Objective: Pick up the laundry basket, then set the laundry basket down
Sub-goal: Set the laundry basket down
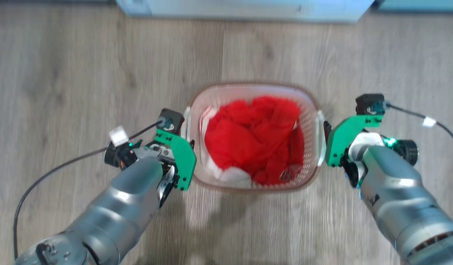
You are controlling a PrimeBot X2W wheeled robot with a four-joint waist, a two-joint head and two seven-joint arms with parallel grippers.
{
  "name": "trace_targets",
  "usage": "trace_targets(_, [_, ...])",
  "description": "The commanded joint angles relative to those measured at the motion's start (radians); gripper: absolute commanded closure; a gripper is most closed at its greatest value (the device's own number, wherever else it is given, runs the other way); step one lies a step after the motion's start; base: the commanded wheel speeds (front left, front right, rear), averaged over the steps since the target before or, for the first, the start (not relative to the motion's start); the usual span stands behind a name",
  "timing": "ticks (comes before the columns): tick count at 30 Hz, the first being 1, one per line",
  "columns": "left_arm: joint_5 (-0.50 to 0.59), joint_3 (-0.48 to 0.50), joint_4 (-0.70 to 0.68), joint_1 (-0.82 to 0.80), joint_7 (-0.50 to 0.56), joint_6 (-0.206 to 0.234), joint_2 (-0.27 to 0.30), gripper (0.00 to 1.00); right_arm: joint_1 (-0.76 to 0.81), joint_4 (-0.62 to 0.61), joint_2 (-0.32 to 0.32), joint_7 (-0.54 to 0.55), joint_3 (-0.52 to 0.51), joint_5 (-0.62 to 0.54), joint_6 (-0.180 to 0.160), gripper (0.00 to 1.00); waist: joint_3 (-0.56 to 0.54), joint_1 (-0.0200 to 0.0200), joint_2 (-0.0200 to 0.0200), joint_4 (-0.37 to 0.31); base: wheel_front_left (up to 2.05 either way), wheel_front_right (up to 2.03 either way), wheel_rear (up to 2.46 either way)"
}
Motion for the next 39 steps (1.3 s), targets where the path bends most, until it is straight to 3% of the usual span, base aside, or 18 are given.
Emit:
trace_targets(1, [-0.007, 0.020, -0.001, -0.008, -0.029, -0.001, 0.017, 0.00, 0.036, -0.023, 0.021, -0.026, 0.014, 0.012, 0.004, 0.00, -0.108, 0.0001, -0.0001, -0.012, 0.00, 0.00, 0.00])
trace_targets(6, [-0.030, 0.055, 0.017, 0.021, -0.173, 0.005, 0.017, 0.00, 0.082, -0.071, 0.021, -0.135, 0.021, 0.061, 0.004, 0.00, -0.225, 0.0001, -0.0001, -0.017, 0.00, 0.00, 0.00])
trace_targets(11, [-0.036, 0.122, 0.001, 0.036, -0.230, 0.019, 0.029, 0.00, 0.120, -0.149, 0.021, -0.197, 0.027, 0.113, 0.004, 0.00, -0.313, 0.0001, -0.0001, -0.031, 0.00, 0.00, 0.00])
trace_targets(15, [0.056, 0.296, -0.202, 0.052, -0.232, 0.090, 0.101, 0.00, 0.137, -0.231, 0.021, -0.214, -0.004, 0.099, 0.004, 0.00, -0.359, 0.0001, -0.0001, -0.035, 0.00, 0.00, 0.00])
trace_targets(19, [0.220, 0.507, -0.474, 0.173, -0.232, 0.163, 0.167, 0.00, 0.198, -0.423, 0.016, -0.215, -0.137, -0.011, 0.004, 0.00, -0.387, 0.0001, -0.0001, -0.038, 0.00, 0.00, 0.00])
trace_targets(24, [0.430, 0.726, -0.775, 0.375, -0.232, 0.207, 0.182, 0.00, 0.370, -0.701, 0.019, -0.215, -0.272, -0.152, 0.004, 0.00, -0.422, 0.0001, -0.0001, -0.037, 0.00, 0.00, 0.00])
trace_targets(29, [0.612, 0.891, -1.005, 0.585, -0.232, 0.203, 0.142, 0.00, 0.561, -0.962, 0.020, -0.215, -0.288, -0.195, 0.004, 0.00, -0.443, 0.0001, -0.0001, -0.039, 0.00, 0.00, 0.00])
trace_targets(39, [0.753, 1.024, -1.104, 0.778, -0.232, 0.148, 0.054, 0.00, 0.744, -1.171, 0.020, -0.215, -0.311, -0.249, 0.004, 0.00, -0.448, 0.0001, -0.0001, -0.033, 0.00, 0.00, 0.00])
